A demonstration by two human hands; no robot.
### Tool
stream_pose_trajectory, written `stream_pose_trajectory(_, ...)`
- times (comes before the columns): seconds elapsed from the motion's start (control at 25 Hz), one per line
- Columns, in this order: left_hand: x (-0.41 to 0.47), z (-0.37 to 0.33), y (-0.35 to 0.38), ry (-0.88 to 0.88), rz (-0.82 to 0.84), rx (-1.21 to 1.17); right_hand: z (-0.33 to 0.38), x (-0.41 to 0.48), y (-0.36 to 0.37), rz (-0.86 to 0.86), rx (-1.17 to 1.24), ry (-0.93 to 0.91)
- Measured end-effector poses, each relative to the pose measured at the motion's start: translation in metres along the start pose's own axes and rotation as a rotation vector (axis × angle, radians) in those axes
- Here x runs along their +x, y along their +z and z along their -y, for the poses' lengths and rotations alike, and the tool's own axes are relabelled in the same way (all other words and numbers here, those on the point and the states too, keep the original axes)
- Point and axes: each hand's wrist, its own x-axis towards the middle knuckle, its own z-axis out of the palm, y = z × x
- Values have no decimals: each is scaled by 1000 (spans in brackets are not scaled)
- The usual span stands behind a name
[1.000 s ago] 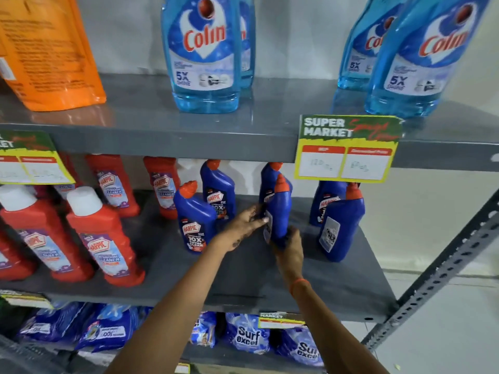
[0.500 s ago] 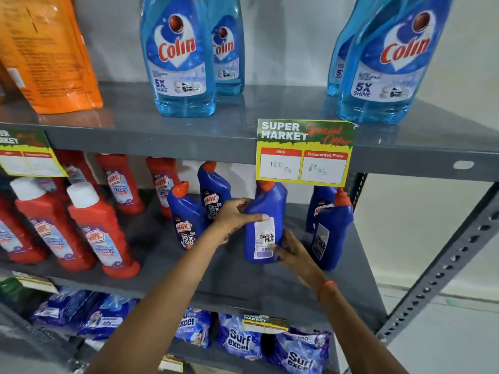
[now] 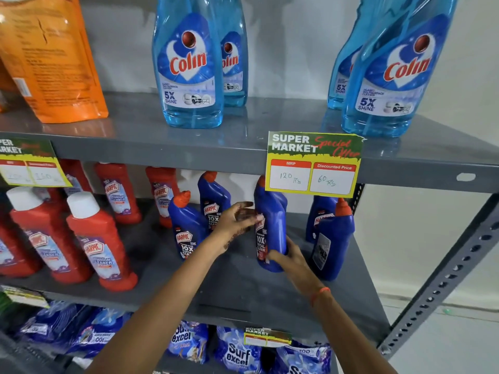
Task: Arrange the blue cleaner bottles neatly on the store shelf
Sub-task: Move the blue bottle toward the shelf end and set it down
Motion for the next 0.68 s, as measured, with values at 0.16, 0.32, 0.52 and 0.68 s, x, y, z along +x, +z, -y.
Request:
stream_pose_trajectory(0.16,3,-2,-13,-53,194,-18,0,4,-10,94,87,72)
stream_pose_trajectory(0.32,-3,8,-9,77,32,197,-9,15,-9,59,10,99)
stream_pose_trajectory(0.52,-5,31,-14,91,-91,119,-21,29,0,2,8,112)
stream_pose_trajectory(0.68,-7,38,-18,87,-117,78,-20,35,8,-36,-92,122)
